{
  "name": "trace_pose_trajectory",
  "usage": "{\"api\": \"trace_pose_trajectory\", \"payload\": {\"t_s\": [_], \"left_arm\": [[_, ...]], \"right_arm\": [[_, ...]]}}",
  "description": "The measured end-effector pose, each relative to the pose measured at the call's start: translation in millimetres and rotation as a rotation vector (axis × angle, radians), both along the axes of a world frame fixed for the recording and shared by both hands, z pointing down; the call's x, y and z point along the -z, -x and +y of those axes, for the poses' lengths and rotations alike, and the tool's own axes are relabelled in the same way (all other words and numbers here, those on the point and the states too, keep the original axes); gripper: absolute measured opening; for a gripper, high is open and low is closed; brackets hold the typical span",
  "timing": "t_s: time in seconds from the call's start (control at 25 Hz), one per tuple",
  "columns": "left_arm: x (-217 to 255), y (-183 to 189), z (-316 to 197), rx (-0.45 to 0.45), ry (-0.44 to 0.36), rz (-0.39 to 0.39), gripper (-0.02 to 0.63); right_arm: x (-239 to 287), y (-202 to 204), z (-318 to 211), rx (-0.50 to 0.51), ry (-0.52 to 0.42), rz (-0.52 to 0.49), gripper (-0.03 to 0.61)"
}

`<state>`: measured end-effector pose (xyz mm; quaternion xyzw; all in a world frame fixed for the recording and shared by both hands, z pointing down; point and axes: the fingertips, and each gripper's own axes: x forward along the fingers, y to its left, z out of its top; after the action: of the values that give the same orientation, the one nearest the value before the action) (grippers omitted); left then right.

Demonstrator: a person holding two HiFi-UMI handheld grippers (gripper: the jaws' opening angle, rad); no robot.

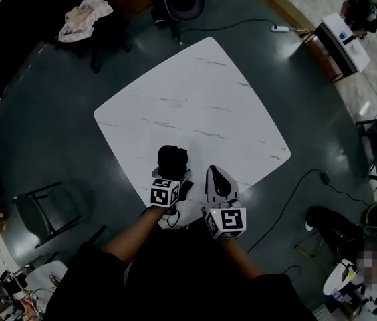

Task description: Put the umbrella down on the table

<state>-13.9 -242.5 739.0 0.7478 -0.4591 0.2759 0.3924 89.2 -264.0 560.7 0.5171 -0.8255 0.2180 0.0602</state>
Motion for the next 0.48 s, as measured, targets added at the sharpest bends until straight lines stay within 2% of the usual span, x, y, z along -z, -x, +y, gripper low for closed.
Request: {"api": "trace_pose_trajectory", "payload": {"t_s": [0.32,0.48], "left_arm": [[-47.0,-2.5,-9.0,0.031,0.129,-0.026,0.379],[-67.9,3.1,-11.6,0.062,0.198,-0.020,0.380]], "right_arm": [[-39.5,9.1,-7.1,0.050,0.073,0.017,0.015],[-40.4,12.0,-13.0,0.077,0.085,0.009,0.017]]}}
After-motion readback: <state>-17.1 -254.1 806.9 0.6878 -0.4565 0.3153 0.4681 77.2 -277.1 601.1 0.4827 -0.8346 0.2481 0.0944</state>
